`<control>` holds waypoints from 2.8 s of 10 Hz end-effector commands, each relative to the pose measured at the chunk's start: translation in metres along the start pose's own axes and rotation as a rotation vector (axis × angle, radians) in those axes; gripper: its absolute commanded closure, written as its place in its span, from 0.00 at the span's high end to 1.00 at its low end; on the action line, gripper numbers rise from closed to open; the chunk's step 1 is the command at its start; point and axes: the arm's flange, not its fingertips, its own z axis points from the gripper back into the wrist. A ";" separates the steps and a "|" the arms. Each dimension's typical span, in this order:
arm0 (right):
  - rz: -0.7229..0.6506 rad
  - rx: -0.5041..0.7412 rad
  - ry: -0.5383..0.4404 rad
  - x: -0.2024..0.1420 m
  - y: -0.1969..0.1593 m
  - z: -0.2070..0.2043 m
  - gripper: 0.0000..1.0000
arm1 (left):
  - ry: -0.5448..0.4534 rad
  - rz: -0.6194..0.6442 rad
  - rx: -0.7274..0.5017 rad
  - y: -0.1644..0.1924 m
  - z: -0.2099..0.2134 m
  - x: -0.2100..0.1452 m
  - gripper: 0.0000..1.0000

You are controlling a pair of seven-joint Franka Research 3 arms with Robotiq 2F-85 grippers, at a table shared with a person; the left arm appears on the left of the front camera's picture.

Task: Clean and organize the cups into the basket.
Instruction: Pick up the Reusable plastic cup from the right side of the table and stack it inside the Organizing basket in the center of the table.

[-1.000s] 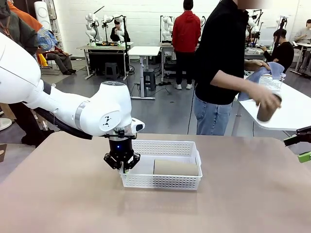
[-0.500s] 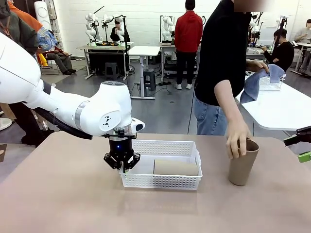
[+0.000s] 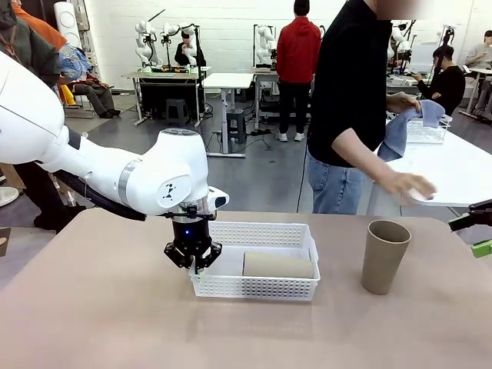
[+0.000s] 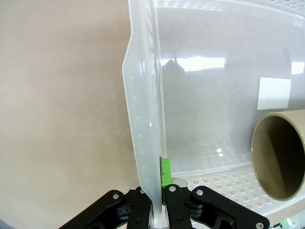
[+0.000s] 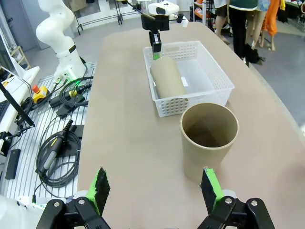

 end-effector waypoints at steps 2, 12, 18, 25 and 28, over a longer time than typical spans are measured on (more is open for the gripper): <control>0.023 0.042 -0.019 -0.031 -0.036 -0.017 1.00 | -0.002 -0.005 -0.005 0.003 -0.002 -0.002 0.00; -0.011 0.036 -0.017 -0.096 -0.121 -0.089 1.00 | -0.002 -0.005 -0.005 0.003 -0.002 -0.002 0.00; 0.019 0.087 0.000 -0.081 -0.119 -0.130 1.00 | -0.002 -0.005 -0.005 0.003 -0.002 -0.002 0.00; 0.022 0.196 -0.002 -0.065 -0.116 -0.178 1.00 | -0.002 -0.005 -0.005 0.003 -0.002 -0.002 0.00; 0.055 0.289 0.002 -0.064 -0.110 -0.184 0.41 | -0.002 -0.005 -0.005 0.003 -0.002 -0.002 0.00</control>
